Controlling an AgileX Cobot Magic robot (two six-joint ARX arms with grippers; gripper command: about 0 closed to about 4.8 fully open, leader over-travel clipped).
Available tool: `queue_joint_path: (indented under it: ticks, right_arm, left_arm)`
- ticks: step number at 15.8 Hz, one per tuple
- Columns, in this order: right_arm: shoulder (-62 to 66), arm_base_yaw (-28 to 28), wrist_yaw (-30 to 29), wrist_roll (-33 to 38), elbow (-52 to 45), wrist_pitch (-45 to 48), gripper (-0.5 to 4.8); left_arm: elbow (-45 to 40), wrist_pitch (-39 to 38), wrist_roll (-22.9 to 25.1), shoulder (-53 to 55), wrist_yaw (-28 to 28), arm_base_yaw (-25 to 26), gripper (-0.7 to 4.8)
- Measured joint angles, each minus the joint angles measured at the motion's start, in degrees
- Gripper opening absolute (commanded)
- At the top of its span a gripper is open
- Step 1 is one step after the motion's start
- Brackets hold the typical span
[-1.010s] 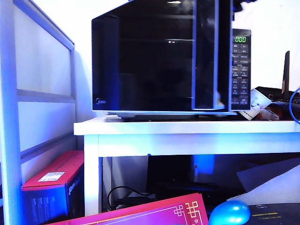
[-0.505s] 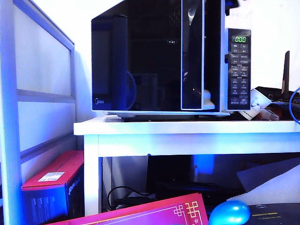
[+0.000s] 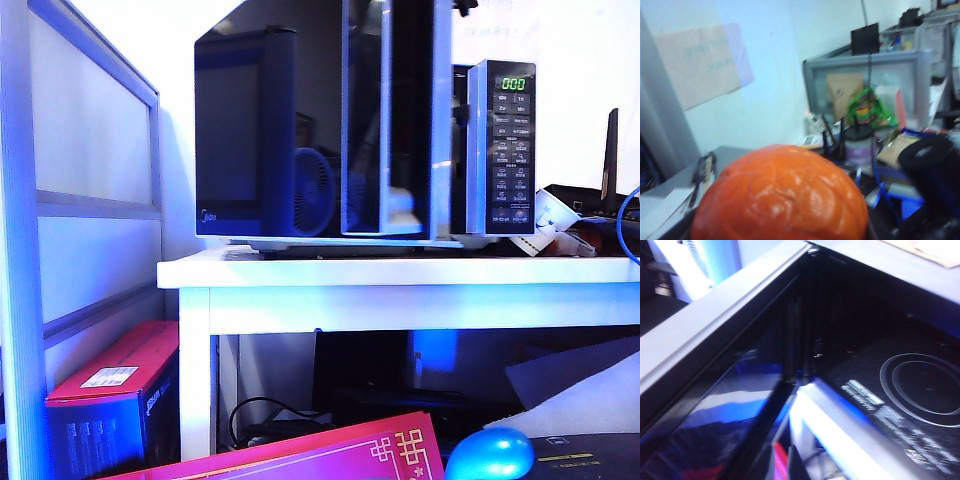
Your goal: Open the microwave door, place the orange inside the microwave, then close the microwave door.
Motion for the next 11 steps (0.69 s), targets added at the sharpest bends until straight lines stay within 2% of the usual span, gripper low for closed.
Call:
queue_joint_path:
  ticks: [1, 3, 4, 6, 7, 10, 11]
  right_arm:
    - [0.00, 0.07, -3.10, 0.00, 0.00, -0.92, 0.48]
    - [-0.17, 0.31, -3.54, 0.00, 0.00, -1.46, 0.48]
    - [-0.57, 0.15, 0.83, 0.00, 0.00, -1.49, 0.49]
    - [-1.51, -0.20, 13.51, 0.00, 0.02, -1.07, 0.48]
    - [-1.44, -0.22, 15.76, -0.02, 0.00, -0.77, 0.48]
    - [-1.44, -0.13, 16.26, -0.04, 0.00, -0.63, 0.51]
    - [-1.44, -0.13, 18.32, -0.17, 0.00, -0.48, 0.54]
  left_arm:
    - [0.00, -0.28, 0.46, 0.98, -0.02, 0.28, 3.67]
    - [-0.02, -1.38, 0.57, 2.38, -0.87, 0.33, 3.67]
    - [-0.02, -1.97, 0.61, 2.91, -1.05, 0.63, 3.67]
    - [-0.02, -2.58, 0.61, 4.20, -1.64, 1.31, 3.67]
    - [-0.02, -3.08, 0.61, 5.27, -1.68, 1.60, 3.67]
    - [-0.11, -6.14, 0.61, 8.81, -1.68, 1.60, 3.67]
    - [-0.11, -6.29, 0.61, 10.16, -1.57, 1.60, 3.68]
